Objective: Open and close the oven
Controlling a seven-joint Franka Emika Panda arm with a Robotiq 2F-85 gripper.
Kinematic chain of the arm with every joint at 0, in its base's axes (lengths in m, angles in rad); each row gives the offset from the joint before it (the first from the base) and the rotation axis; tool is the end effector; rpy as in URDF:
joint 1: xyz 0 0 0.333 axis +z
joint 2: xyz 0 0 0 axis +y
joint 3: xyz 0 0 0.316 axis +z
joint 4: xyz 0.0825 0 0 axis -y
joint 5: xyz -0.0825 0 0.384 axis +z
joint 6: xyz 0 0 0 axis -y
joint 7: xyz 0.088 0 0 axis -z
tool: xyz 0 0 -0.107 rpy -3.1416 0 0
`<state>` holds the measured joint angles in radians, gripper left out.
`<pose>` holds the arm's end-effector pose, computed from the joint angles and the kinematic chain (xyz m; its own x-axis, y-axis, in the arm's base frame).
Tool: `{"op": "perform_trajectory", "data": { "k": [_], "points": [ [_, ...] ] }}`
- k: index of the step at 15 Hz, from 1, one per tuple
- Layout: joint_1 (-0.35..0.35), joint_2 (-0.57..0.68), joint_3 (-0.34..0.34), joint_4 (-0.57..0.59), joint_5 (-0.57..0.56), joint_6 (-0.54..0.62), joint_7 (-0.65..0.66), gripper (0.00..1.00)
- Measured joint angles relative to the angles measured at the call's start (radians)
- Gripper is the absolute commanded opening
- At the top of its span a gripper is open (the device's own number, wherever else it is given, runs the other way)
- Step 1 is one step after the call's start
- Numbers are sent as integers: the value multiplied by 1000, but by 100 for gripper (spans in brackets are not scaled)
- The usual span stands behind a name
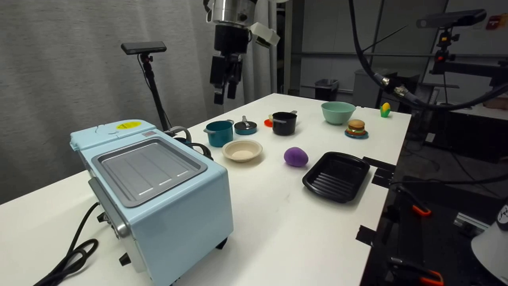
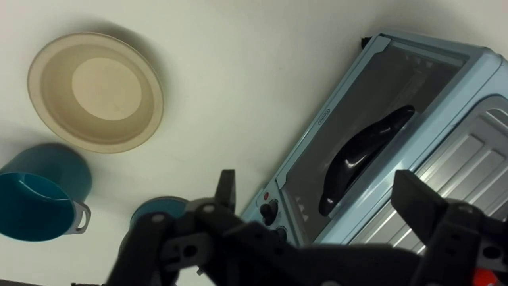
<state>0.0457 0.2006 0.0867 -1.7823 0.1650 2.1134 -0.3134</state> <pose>0.6240 0.0875 0.4545 0.9238 0.3438 0.1686 0.3657 -0.9228 -0.1215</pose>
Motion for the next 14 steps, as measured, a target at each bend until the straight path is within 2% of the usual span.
{"op": "perform_trajectory", "data": {
  "k": [14],
  "points": [
    [3, 146, 20, 104, 0, 28, 5, 100]
  ]
}}
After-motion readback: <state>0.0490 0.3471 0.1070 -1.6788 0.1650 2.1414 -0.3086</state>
